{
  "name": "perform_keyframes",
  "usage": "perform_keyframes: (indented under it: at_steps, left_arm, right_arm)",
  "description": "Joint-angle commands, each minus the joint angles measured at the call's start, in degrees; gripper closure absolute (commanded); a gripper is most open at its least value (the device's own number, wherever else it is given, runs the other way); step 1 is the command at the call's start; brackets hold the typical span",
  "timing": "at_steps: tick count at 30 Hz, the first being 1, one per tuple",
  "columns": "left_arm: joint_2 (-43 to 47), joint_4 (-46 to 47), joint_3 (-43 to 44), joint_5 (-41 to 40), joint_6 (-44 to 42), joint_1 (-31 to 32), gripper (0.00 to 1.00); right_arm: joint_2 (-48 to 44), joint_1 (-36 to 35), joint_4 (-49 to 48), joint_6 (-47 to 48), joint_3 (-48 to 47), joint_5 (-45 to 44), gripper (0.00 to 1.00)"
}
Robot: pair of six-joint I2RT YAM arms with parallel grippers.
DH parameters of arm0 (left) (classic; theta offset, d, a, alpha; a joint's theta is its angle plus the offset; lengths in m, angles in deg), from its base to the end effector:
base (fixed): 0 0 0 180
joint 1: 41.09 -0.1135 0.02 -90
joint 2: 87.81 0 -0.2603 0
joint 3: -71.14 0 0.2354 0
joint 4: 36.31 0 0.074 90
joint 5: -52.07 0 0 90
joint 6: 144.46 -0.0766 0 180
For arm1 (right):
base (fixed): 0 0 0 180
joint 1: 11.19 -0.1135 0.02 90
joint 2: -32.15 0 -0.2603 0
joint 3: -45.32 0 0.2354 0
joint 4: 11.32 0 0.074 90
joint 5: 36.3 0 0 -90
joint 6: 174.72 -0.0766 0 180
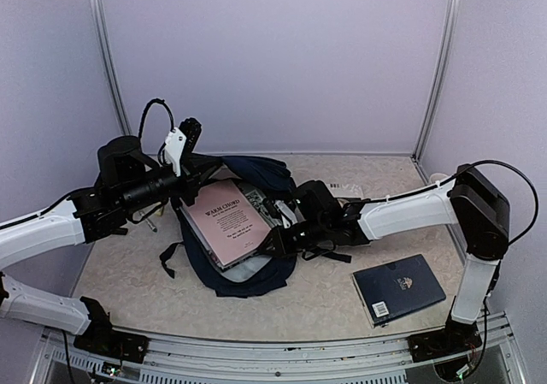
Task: Pack the student bag
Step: Adjust the book in the largest pocket of the bag.
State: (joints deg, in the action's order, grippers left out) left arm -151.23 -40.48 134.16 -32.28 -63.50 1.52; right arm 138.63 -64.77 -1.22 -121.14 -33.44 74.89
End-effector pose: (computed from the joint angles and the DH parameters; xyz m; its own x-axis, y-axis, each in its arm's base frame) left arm 0.2074 -0.2010 0.3327 0.0593 0.1579 -0.9857 0.7459 0.6492 0.1489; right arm 0.2254 0.3521 0.1644 -0.8390 -0.2048 -0.5041 -0.5240 0.5535 0.6473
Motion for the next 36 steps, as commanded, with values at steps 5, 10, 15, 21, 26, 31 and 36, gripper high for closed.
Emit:
perform_keyframes:
  at_steps: [5,10,15,21,26,31,36]
  left_arm:
    - [1.50,6.69,2.20,2.46,0.06,0.63,1.00]
    - [1.06,6.58,2.29,1.92,0.19,0.57,1.00]
    - [1.13,6.49,2.31,1.74,0.18,0.29,1.00]
    - [1.07,6.52,2.30,1.89,0.25,0.02,1.00]
    - [0.74,6.33,2.35,1.82,-0.04,0.02,1.00]
    - [0.41,6.20,2.37,1.91,-0.02,0.02,1.00]
    - [0.00,6.22,2.46,2.44,0.02,-0.01,1.00]
  right_arm:
    - [-0.22,-0.91,-7.53,1.36,-1.45,-10.86,0.86]
    - [-4.26,-7.80,-3.82,20.73,-2.19,-11.22,0.59]
    - [-8.69,-10.84,1.65,36.53,-1.85,-10.36,0.46]
    - [-11.05,-10.85,0.38,59.74,0.74,-11.59,0.27]
    - [-7.40,-10.84,2.48,78.13,-1.68,-12.29,0.19]
    - [-2.82,-10.84,7.12,88.76,-5.52,-15.41,0.18]
    - [2.07,-10.84,6.53,89.28,-9.71,-19.35,0.25]
